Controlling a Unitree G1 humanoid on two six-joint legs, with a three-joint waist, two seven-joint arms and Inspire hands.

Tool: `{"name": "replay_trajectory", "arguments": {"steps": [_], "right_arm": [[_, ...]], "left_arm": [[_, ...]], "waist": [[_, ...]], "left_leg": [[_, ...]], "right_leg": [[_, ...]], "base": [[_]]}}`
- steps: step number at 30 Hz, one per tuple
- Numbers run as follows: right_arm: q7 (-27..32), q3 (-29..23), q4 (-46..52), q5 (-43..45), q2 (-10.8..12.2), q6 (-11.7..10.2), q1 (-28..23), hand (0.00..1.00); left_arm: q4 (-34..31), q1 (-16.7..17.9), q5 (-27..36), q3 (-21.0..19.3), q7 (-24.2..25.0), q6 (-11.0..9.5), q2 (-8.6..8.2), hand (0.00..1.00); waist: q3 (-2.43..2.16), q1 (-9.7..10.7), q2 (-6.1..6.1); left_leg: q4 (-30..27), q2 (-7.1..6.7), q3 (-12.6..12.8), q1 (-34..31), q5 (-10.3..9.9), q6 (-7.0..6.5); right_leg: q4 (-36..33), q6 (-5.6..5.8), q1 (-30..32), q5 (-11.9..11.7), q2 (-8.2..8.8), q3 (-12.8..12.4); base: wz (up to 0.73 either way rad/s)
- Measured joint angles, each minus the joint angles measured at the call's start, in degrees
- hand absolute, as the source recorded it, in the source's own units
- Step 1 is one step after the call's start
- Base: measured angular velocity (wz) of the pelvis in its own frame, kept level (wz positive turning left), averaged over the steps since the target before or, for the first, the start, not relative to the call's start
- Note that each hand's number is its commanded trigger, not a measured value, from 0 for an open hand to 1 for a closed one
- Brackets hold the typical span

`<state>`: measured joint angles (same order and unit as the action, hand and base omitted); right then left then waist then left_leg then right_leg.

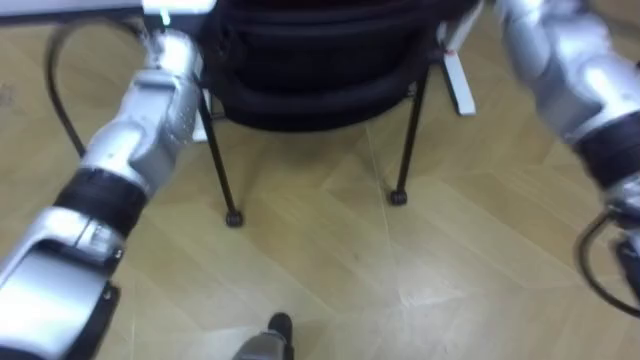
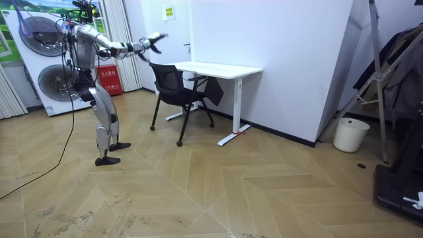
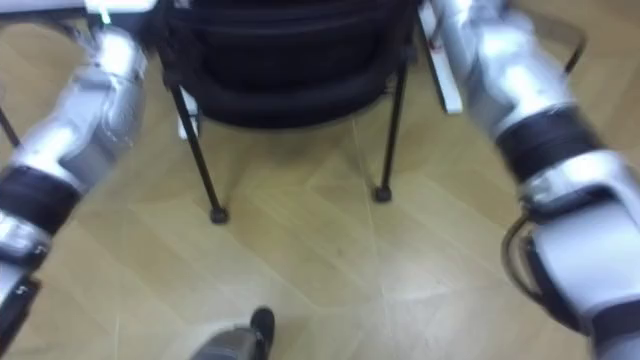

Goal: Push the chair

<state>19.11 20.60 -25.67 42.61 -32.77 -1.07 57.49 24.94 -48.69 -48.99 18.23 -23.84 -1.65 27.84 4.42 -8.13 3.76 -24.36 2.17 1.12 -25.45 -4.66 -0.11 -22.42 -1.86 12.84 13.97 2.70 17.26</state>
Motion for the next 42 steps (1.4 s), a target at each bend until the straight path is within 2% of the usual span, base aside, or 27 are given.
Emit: {"name": "replay_trajectory", "arguments": {"steps": [2,3,4,5,6,7,8,10,12,15,16,18,20,21,22,23,25,26,27,28,29,32,34,35,37,40,42], "right_arm": [[0.61,-0.22,1.54,0.06,-0.56,0.33,-0.01,0.00],[0.62,-0.25,1.88,-0.43,-0.67,-1.07,0.89,0.00],[0.97,-0.38,2.84,-2.73,-1.35,-2.08,2.32,0.00],[2.36,-0.42,4.84,-5.70,-4.87,-2.27,1.37,0.00],[2.65,-0.61,5.58,-7.34,-7.43,-2.56,1.19,0.00],[2.68,-2.12,8.45,-10.72,-13.15,-2.70,0.87,0.00],[3.00,-3.41,10.15,-12.68,-16.04,-2.56,0.69,0.00],[6.37,-9.26,13.47,-17.92,-26.48,-2.74,0.32,0.00],[8.78,-14.13,15.01,-21.74,-30.88,-2.76,-0.65,0.00],[12.58,-26.28,17.78,-24.74,-35.78,-4.65,-7.01,0.00],[14.96,-31.07,17.80,-27.66,-38.79,-5.48,-10.49,0.00],[18.15,-36.35,16.53,-31.71,-42.09,-5.39,-13.83,0.00],[21.16,-45.81,15.73,-36.55,-43.45,-6.15,-22.19,0.00],[23.06,-52.53,14.51,-39.38,-43.18,-7.41,-29.15,0.00],[24.55,-58.50,13.11,-42.86,-42.79,-7.89,-35.26,0.00],[25.32,-61.26,12.33,-45.10,-42.57,-8.16,-38.20,0.00],[28.50,-71.29,9.57,-53.28,-37.94,-8.90,-48.56,0.00],[29.45,-73.62,9.08,-55.24,-36.64,-8.91,-51.30,0.00],[31.02,-78.09,7.78,-58.96,-32.76,-9.31,-58.00,0.00],[32.11,-81.21,7.60,-62.49,-26.96,-10.07,-64.26,0.00],[32.66,-81.94,7.62,-64.04,-23.51,-10.50,-67.22,0.00],[32.18,-78.46,3.50,-76.88,-0.21,-11.32,-82.53,0.00],[30.06,-76.10,-5.28,-86.30,7.43,-10.30,-84.80,0.00],[29.60,-75.61,-8.24,-89.06,9.46,-9.69,-85.10,0.00],[25.01,-73.45,-21.66,-94.46,17.29,-8.76,-85.51,0.00],[16.80,-70.59,-37.49,-96.43,23.59,-7.17,-85.21,0.00],[11.89,-67.84,-44.68,-96.01,25.49,-6.05,-84.53,0.00]], "left_arm": [[-0.38,-4.40,0.21,-2.38,-1.91,0.43,0.71,0.00],[-0.22,-6.15,1.60,-3.98,-3.77,0.15,3.19,0.00],[-0.26,-6.65,4.05,-5.86,-5.84,-0.03,6.90,0.00],[-0.27,-6.26,7.16,-6.74,-7.25,0.01,8.99,0.00],[-0.37,-6.27,8.47,-6.98,-7.62,-0.18,10.29,0.00],[-2.08,-5.40,12.30,-8.04,-8.39,-1.37,13.86,0.00],[-3.37,-4.91,14.55,-8.92,-8.97,-1.83,15.90,0.00],[-4.80,-3.88,20.11,-13.66,-12.22,-3.26,24.88,0.00],[-4.71,-2.38,24.82,-18.50,-13.94,-3.35,30.14,0.00],[-3.35,5.15,28.38,-30.65,-17.18,-5.13,35.82,0.00],[-1.11,9.02,31.48,-34.96,-18.75,-6.11,38.71,0.00],[2.05,14.25,37.44,-40.85,-20.37,-5.95,40.83,0.00],[2.03,23.92,43.86,-49.81,-21.65,-6.33,41.18,0.00],[3.22,31.44,46.80,-55.51,-22.65,-7.19,40.95,0.00],[5.26,38.36,49.37,-60.64,-23.61,-7.68,39.75,0.00],[6.24,41.68,51.09,-62.80,-24.28,-7.79,38.86,0.00],[7.29,52.21,57.34,-69.65,-27.65,-7.86,31.74,0.00],[7.15,54.00,58.93,-70.42,-28.53,-7.86,29.73,0.00],[6.01,58.61,62.53,-71.88,-29.97,-8.23,25.19,0.00],[5.27,62.74,65.73,-72.11,-31.12,-9.20,20.79,0.00],[5.08,64.13,67.19,-71.92,-31.51,-9.76,18.20,0.00],[8.57,68.46,79.72,-66.53,-31.89,-10.15,2.17,0.00],[16.29,68.83,86.56,-65.11,-30.81,-10.13,-2.57,0.00],[18.67,69.08,88.59,-65.10,-30.39,-10.11,-3.96,0.00],[28.37,71.64,90.67,-65.03,-26.32,-10.11,-9.99,0.00],[39.24,74.33,90.28,-65.62,-18.28,-9.89,-15.45,0.00],[44.61,75.17,89.64,-66.95,-13.64,-8.74,-17.25,0.00]], "waist": [[-1.17,0.34,-0.05],[-2.64,0.53,0.10],[-2.67,1.69,-0.38],[-3.51,3.25,-1.70],[-3.64,3.76,-1.86],[-3.83,4.11,-2.16],[-3.86,4.28,-2.22],[-3.89,4.95,-2.32],[-4.13,6.49,-2.65],[-4.71,8.07,-3.31],[-4.92,8.13,-3.64],[-5.20,9.30,-4.14],[-5.30,10.80,-4.17],[-5.28,11.31,-4.07],[-5.24,11.92,-3.97],[-5.12,12.14,-3.86],[-5.65,12.89,-3.85],[-5.53,13.06,-3.13],[-5.74,13.11,-3.15],[-5.75,13.07,-2.67],[-5.72,13.01,-2.29],[-5.69,10.41,-1.76],[-6.04,9.33,-2.35],[-5.95,9.24,-2.24],[-6.45,9.33,-3.51],[-6.61,9.09,-4.15],[-6.53,9.20,-4.26]], "left_leg": [[1.89,-0.75,-3.93,4.12,0.00,0.01],[2.24,-1.28,-5.90,5.92,-0.01,0.07],[3.15,-1.76,-6.74,8.60,-0.12,0.24],[5.14,-1.59,-6.01,11.68,-0.24,0.42],[6.46,-1.53,-4.77,13.31,-0.25,0.42],[8.88,-1.52,-1.93,15.76,-0.25,0.42],[9.63,-1.50,-1.11,16.38,-0.24,0.40],[9.93,-1.45,0.21,16.93,-0.28,0.32],[10.25,-1.53,0.54,17.56,-0.40,0.18],[11.95,-1.62,1.98,19.62,-0.63,-0.17],[11.95,-1.62,2.41,19.81,-0.75,-0.25],[11.99,-1.53,2.97,20.23,-0.89,-0.29],[11.96,-1.55,2.99,20.68,-1.10,-0.32],[11.98,-1.54,3.19,21.03,-1.30,-0.35],[12.00,-1.55,3.54,21.71,-1.53,-0.31],[12.07,-1.60,3.66,22.05,-1.77,-0.21],[11.42,-1.57,3.81,21.91,-2.94,0.03],[11.33,-1.59,3.84,21.93,-3.08,0.00],[11.39,-1.64,4.03,21.95,-3.13,-0.06],[11.31,-1.65,4.09,21.93,-3.21,-0.18],[11.27,-1.65,4.09,21.93,-3.31,-0.21],[10.22,-1.49,4.18,21.14,-4.67,-0.29],[9.48,-1.41,4.14,20.99,-5.59,-0.42],[9.29,-1.41,4.10,20.98,-5.93,-0.46],[8.58,-1.67,3.48,21.41,-7.01,-0.66],[8.81,-1.73,3.51,22.79,-7.77,-0.68],[8.65,-1.79,3.65,23.20,-8.14,-0.74]], "right_leg": [[-1.23,1.13,-1.00,-0.60,0.52,-1.61],[2.34,1.29,-1.10,-1.96,0.32,-5.13],[5.57,1.14,-1.60,-5.86,0.37,-6.95],[6.55,1.76,-5.33,-7.07,0.83,-5.93],[7.06,1.80,-6.69,-7.05,0.86,-5.89],[7.77,1.91,-8.15,-6.98,0.93,-6.20],[7.92,2.03,-8.37,-6.90,0.95,-6.33],[8.84,1.98,-8.56,-6.91,0.36,-7.95],[8.92,1.94,-8.90,-6.79,0.28,-8.94],[9.06,2.36,-9.27,-6.09,0.16,-10.74],[8.81,2.80,-9.14,-5.69,0.17,-11.01],[8.89,2.91,-9.43,-5.63,0.14,-11.36],[9.02,3.02,-9.88,-5.52,0.16,-11.27],[8.78,2.97,-10.17,-5.18,0.21,-11.23],[8.37,2.89,-10.31,-4.92,0.23,-11.67],[8.11,3.05,-10.22,-4.64,0.20,-12.04],[7.42,3.30,-10.05,-3.81,0.18,-12.34],[7.26,3.35,-9.98,-3.66,0.21,-12.38],[7.04,3.36,-9.79,-3.45,0.24,-12.55],[6.61,3.28,-9.63,-3.10,0.29,-12.56],[6.49,3.32,-9.60,-2.94,0.31,-12.56],[6.91,2.89,-9.52,-3.09,0.12,-12.85],[7.57,2.94,-10.24,-3.05,0.12,-12.88],[7.65,3.03,-10.39,-2.93,0.14,-12.85],[7.60,3.32,-11.34,-2.11,0.58,-12.36],[6.82,3.62,-12.28,-0.86,1.45,-12.56],[6.44,3.67,-12.52,-0.46,1.71,-12.59]], "base": [[-0.24],[-0.55],[-0.34],[-0.04],[0.10],[-0.12],[-0.25],[-0.31],[-0.22],[-0.22],[-0.13],[-0.11],[0.00],[-0.06],[-0.11],[-0.18],[-0.12],[-0.05],[-0.03],[0.00],[0.00],[-0.01],[0.00],[0.05],[0.10],[0.03],[-0.04]]}}
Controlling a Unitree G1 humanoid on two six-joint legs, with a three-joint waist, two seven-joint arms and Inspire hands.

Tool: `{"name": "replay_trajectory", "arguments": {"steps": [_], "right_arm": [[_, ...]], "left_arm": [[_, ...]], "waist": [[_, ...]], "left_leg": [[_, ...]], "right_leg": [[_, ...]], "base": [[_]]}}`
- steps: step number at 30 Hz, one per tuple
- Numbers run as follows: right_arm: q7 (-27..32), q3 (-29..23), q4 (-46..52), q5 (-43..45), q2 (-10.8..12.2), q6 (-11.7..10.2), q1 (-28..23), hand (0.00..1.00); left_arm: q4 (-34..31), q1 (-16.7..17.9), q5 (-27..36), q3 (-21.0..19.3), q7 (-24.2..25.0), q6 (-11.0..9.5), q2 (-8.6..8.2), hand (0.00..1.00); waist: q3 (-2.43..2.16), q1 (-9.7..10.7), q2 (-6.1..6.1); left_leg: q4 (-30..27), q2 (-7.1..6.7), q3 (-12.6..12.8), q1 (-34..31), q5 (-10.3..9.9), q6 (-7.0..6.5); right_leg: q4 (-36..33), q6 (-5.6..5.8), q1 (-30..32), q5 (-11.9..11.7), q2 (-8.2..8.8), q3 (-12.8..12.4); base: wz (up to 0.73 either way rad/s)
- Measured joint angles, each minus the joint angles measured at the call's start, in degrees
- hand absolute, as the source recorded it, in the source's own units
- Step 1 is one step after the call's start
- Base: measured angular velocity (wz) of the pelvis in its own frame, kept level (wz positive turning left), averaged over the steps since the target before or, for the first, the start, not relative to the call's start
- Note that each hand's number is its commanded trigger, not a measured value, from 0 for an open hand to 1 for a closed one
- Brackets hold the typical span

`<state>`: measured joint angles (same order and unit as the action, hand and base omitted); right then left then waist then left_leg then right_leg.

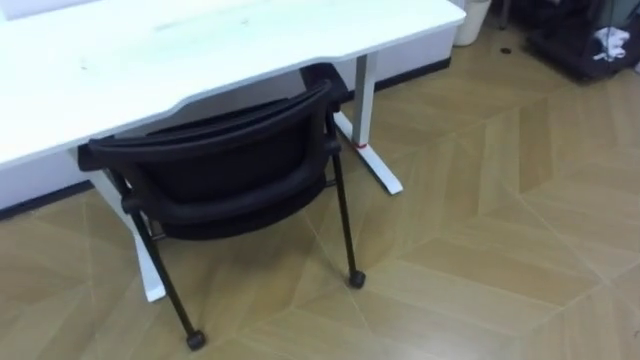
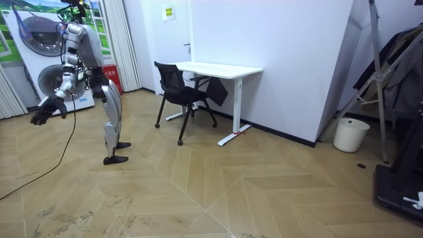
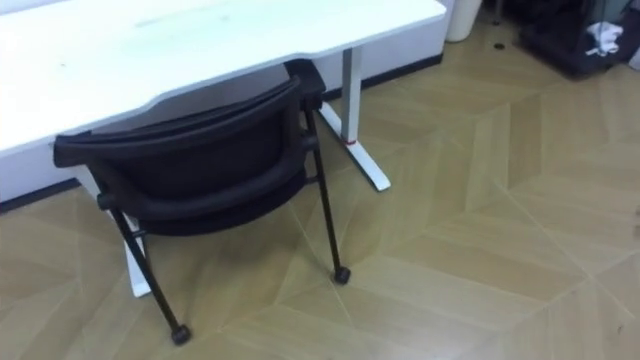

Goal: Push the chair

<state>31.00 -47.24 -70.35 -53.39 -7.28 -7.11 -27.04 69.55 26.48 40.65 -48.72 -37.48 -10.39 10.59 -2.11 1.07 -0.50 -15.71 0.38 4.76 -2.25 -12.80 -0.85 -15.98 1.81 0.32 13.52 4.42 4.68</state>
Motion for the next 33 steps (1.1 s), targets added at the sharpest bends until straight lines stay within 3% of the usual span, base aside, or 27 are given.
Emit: {"name": "replay_trajectory", "arguments": {"steps": [3,5,8,12,14,18,20,25,28,33], "right_arm": [[-7.55,5.74,-8.53,5.76,0.12,1.93,1.66,0.00],[-13.71,11.13,-9.67,6.78,0.01,2.94,2.71,0.00],[-18.34,15.33,-9.41,8.08,-0.41,4.68,5.66,0.00],[-24.23,23.19,-8.40,9.05,-1.30,7.40,13.05,0.00],[-27.56,26.84,-6.64,8.76,-1.29,8.01,15.02,0.00],[-30.22,29.38,-4.70,8.65,-1.10,8.63,15.16,0.00],[-31.47,30.31,-4.63,8.65,-0.98,9.69,15.00,0.00],[-32.60,32.87,-4.88,8.99,-0.62,10.83,14.63,0.00],[-33.14,34.57,-5.03,10.26,-0.43,10.89,14.71,0.00],[-33.32,37.53,-5.18,11.06,-0.22,10.89,14.78,0.00]], "left_arm": [[6.74,0.21,-1.22,2.32,7.54,2.53,-1.44,0.00],[9.26,0.27,-2.33,10.05,14.50,4.59,-2.10,0.00],[9.41,-0.49,-4.27,16.46,20.87,6.49,-2.15,0.00],[7.75,-4.88,-9.74,27.65,28.97,8.68,-2.10,0.00],[6.65,-6.90,-13.17,32.32,32.23,9.42,-2.07,0.00],[5.14,-8.76,-17.59,35.81,34.90,11.15,-2.39,0.00],[4.60,-9.00,-18.65,36.69,35.84,12.13,-2.68,0.00],[4.65,-10.37,-20.34,39.04,35.92,14.60,-2.92,0.00],[4.79,-11.46,-20.37,40.09,35.92,15.09,-2.93,0.00],[3.86,-13.14,-21.70,40.84,35.73,15.05,-3.18,0.00]], "waist": [[0.11,0.25,0.19],[0.19,0.35,0.05],[0.29,0.50,0.06],[1.14,1.38,-0.29],[1.20,1.71,-0.26],[1.57,1.80,-0.21],[2.20,1.95,-0.17],[2.80,1.91,-0.13],[2.79,1.89,-0.14],[2.81,1.57,-0.31]], "left_leg": [[-0.64,0.17,0.14,1.02,-0.84,-0.14],[-1.87,0.44,0.05,1.45,-1.84,-0.28],[-1.88,0.39,0.04,1.79,-1.96,-0.30],[-1.91,-0.18,-0.31,1.75,-1.82,-0.55],[-1.89,-0.38,-0.41,1.56,-1.83,-0.56],[-1.81,-0.51,-0.95,0.82,-1.85,-0.58],[-1.77,-0.44,-1.16,0.69,-1.87,-0.50],[-1.26,-0.51,-1.89,0.48,-1.91,-0.43],[-0.95,-0.50,-2.04,0.75,-1.91,-0.43],[-0.63,-0.61,-2.01,0.88,-1.87,-0.38]], "right_leg": [[1.14,0.16,-1.93,-0.10,-0.09,0.10],[2.18,0.33,-3.50,-0.30,-0.38,0.22],[2.44,0.41,-4.06,-0.49,-0.47,0.36],[2.65,0.62,-4.27,-0.64,-0.44,1.19],[3.36,0.68,-4.58,-0.77,-0.48,1.71],[3.48,0.67,-4.62,-0.79,-0.49,2.55],[3.48,0.67,-4.57,-0.80,-0.50,3.73],[3.47,0.67,-4.40,-0.80,-0.46,5.22],[3.49,0.67,-4.59,-0.80,-0.40,6.50],[4.35,0.65,-4.95,-0.81,-0.43,6.42]], "base": [[0.01],[0.02],[0.00],[0.07],[0.09],[0.08],[0.07],[0.07],[0.02],[-0.02]]}}
